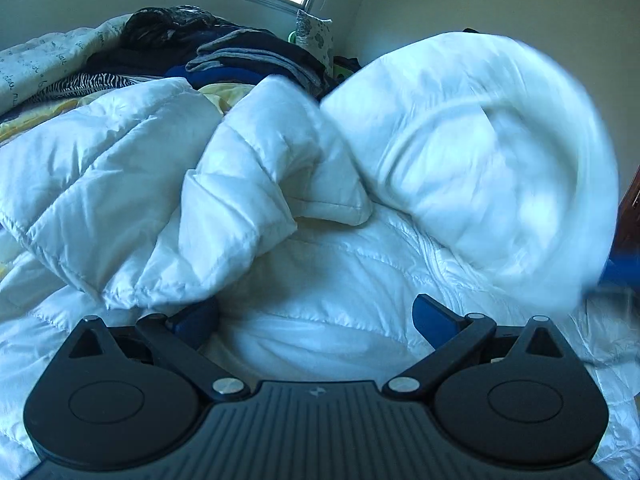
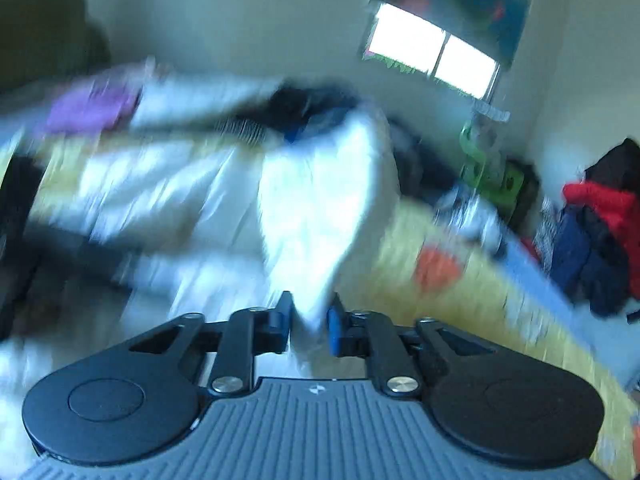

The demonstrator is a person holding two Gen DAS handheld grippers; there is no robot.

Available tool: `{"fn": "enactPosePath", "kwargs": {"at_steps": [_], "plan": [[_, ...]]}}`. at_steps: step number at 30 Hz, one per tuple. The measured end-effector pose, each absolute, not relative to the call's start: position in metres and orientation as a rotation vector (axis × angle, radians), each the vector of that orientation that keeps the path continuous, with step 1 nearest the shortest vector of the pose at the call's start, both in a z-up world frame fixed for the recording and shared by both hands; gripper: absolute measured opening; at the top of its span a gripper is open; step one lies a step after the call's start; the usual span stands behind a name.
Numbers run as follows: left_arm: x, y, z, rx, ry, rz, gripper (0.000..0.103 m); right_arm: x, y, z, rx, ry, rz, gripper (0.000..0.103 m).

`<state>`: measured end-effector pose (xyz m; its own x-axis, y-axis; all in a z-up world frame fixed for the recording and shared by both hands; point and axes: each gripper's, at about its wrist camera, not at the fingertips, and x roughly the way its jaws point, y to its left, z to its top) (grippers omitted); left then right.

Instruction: Fold small clothes

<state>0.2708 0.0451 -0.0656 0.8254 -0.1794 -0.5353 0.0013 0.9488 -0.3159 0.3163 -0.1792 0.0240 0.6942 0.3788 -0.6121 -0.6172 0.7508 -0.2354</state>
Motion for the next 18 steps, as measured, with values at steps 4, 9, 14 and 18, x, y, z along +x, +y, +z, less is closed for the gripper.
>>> {"fn": "enactPosePath", "kwargs": {"at_steps": [4, 9, 14, 18], "plan": [[0.27, 0.043, -0.062, -0.279, 0.613, -0.083, 0.103, 0.302, -0.208, 0.004, -0.179, 0.723, 0.471, 0.072], [0.274, 0.035, -0.033, -0.118, 0.592, 0.098, 0.103, 0.276, -0.238, 0.005, 0.237, 0.736, 0.481, 0.086], [0.277, 0.003, -0.035, 0.305, 0.601, 0.276, 0.103, 0.277, -0.253, -0.014, 0.532, 0.81, 0.472, 0.09], [0.294, -0.005, -0.056, 0.566, 0.556, 0.368, 0.103, 0.275, -0.262, -0.029, 0.771, 0.811, 0.505, 0.09]]}}
